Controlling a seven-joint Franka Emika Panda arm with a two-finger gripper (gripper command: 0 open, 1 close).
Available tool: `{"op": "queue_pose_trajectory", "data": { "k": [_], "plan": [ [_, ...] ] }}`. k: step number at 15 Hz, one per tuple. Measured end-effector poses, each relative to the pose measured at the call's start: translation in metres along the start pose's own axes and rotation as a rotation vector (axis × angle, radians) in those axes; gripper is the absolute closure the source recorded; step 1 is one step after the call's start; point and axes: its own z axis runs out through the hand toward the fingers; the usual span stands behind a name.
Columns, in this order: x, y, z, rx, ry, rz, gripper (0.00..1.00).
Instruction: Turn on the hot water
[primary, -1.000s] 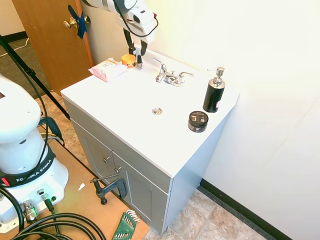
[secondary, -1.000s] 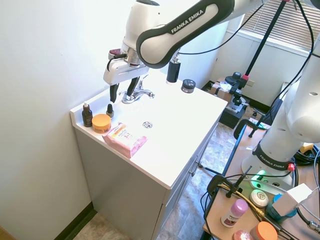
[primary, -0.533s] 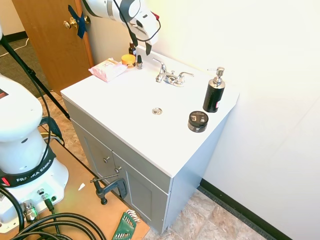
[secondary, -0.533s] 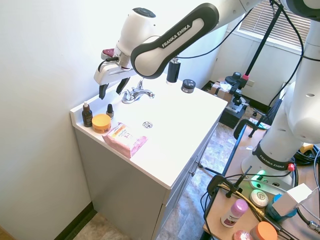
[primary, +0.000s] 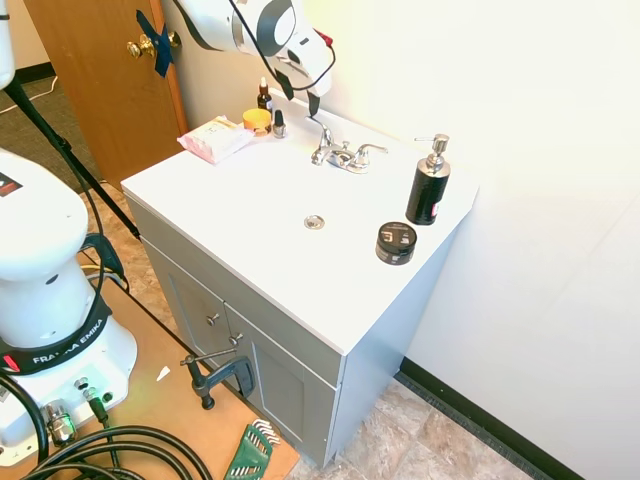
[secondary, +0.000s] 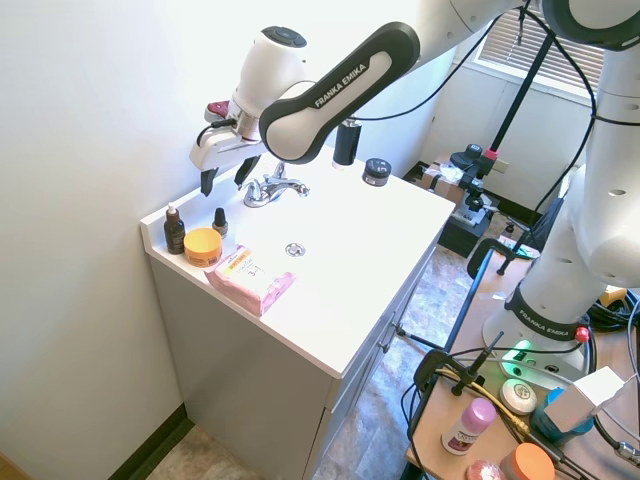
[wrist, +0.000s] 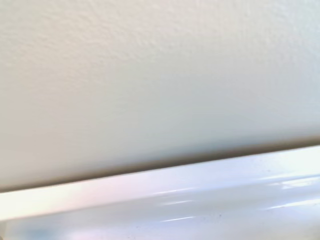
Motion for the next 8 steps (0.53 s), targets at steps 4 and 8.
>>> {"op": "queue_pose_trajectory", "data": {
  "k": [4,8],
  "plan": [
    [-0.002,0.01,0.006,-0.018,-0.023,0.04,0.0],
    [0.0,0.034,0.011,-0.051,-0.031,0.073,0.0]
  ]
}}
